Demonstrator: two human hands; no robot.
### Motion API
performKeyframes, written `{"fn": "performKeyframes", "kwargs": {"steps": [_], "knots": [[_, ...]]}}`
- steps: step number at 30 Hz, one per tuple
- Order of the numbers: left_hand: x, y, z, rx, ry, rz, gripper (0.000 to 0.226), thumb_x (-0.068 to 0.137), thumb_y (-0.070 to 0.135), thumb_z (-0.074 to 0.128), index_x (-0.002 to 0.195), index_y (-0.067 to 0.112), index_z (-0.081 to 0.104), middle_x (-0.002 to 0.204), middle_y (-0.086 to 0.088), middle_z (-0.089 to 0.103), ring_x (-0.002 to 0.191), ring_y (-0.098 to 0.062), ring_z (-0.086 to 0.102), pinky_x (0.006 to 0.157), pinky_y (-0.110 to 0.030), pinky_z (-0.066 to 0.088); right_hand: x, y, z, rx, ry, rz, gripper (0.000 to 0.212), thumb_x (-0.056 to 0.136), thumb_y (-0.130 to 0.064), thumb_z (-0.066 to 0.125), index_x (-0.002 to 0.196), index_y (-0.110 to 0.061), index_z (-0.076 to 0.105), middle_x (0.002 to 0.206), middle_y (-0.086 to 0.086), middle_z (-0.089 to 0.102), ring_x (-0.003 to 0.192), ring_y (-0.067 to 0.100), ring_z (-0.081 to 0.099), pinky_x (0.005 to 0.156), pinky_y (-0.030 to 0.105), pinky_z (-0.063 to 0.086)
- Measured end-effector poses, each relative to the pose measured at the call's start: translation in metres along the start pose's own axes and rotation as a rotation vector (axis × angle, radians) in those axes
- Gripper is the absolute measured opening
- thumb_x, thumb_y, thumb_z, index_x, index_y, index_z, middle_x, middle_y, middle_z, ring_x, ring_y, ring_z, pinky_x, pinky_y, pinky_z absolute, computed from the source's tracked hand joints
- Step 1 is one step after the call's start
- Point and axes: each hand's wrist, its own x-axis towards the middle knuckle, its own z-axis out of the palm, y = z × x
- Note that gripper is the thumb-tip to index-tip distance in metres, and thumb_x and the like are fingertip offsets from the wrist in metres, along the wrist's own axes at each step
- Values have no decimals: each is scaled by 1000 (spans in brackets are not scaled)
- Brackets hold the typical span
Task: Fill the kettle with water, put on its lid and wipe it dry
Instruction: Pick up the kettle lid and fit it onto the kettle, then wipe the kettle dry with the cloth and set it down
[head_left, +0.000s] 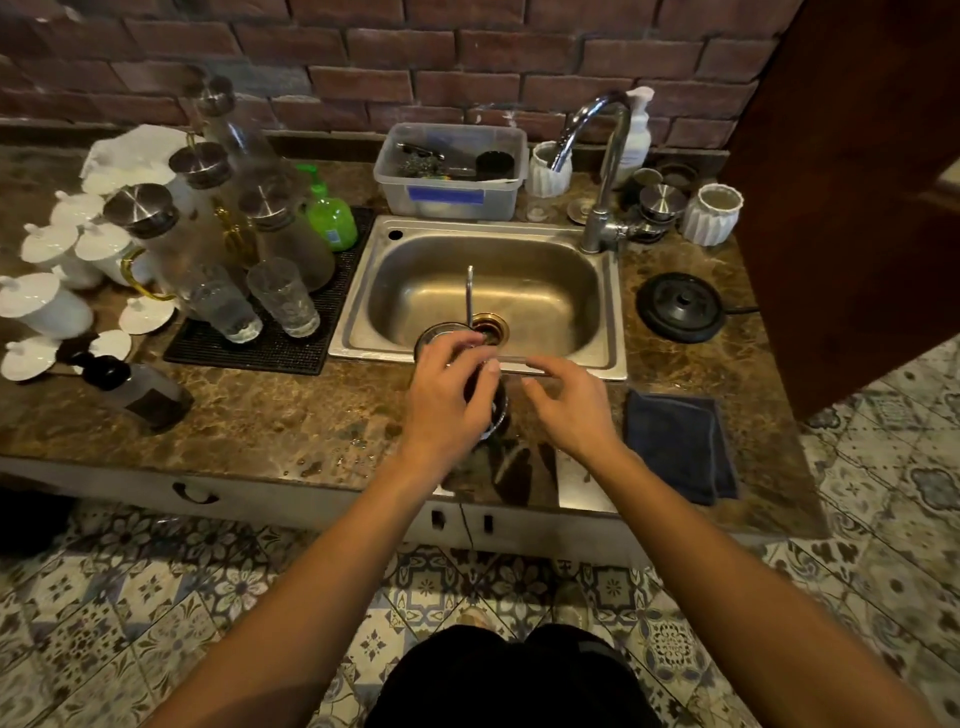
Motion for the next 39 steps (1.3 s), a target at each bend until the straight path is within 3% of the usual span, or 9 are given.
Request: {"fn": "performKeyframes", "kwargs": {"steps": [8,14,19,22,25,28,33,36,39], "knots": [[-26,47,76,-103,-272,-22,27,95,23,62,118,12,71,117,-3,65,107,-18,63,91,-35,54,-21,74,-56,-79,-13,140,31,95,-24,65,124,-18,71,123,5,73,111,21,66,97,34,48],[-48,61,133,-45,-442,-32,26,93,24,63,114,13,71,113,-4,65,102,-22,65,87,-40,55,-43,133,-84,-161,-64,232,34,96,-24,65,128,-15,69,131,7,68,120,24,63,98,29,46],[-63,70,169,77,-626,-281,35,93,26,64,126,15,68,122,-5,67,111,-24,63,90,-34,51,-61,177,-96,-209,-123,259,29,93,-21,67,120,-16,73,122,6,71,114,22,65,98,35,50],[-71,71,185,95,-712,-457,30,92,27,64,120,16,66,103,-4,71,102,-25,65,75,-31,48,-67,194,-98,-247,-172,235,27,92,-25,65,117,-21,74,118,1,72,113,20,64,97,35,51],[-71,74,202,28,-706,-700,27,92,28,68,115,14,69,83,3,69,100,-26,67,79,-31,51,-68,202,-96,-276,-226,199,29,93,-27,64,120,-21,73,120,0,71,115,21,61,98,34,48],[-66,77,215,-28,-658,-876,20,89,30,74,102,15,70,84,-1,75,95,-24,68,80,-30,50,-67,206,-91,-259,-256,171,30,93,-29,64,121,-21,73,121,-1,70,115,22,60,97,35,47],[-60,81,228,-145,-568,-1082,18,85,23,77,69,19,69,67,-1,67,72,-25,64,67,-33,52,-65,211,-85,-225,-262,111,36,87,-35,71,119,-18,73,115,2,71,109,27,61,95,39,49],[-55,88,229,-254,-536,-1149,13,86,18,75,73,16,73,62,-4,64,56,-19,56,49,-23,40,-63,211,-83,-209,-261,97,42,82,-38,77,119,-19,73,113,5,70,106,28,61,93,40,49],[-49,95,231,-330,-506,-1195,10,85,17,74,83,8,77,63,-6,65,50,-16,53,42,-20,35,-64,211,-79,-184,-222,113,47,77,-43,81,117,-19,73,110,5,70,103,26,60,90,37,47]]}}
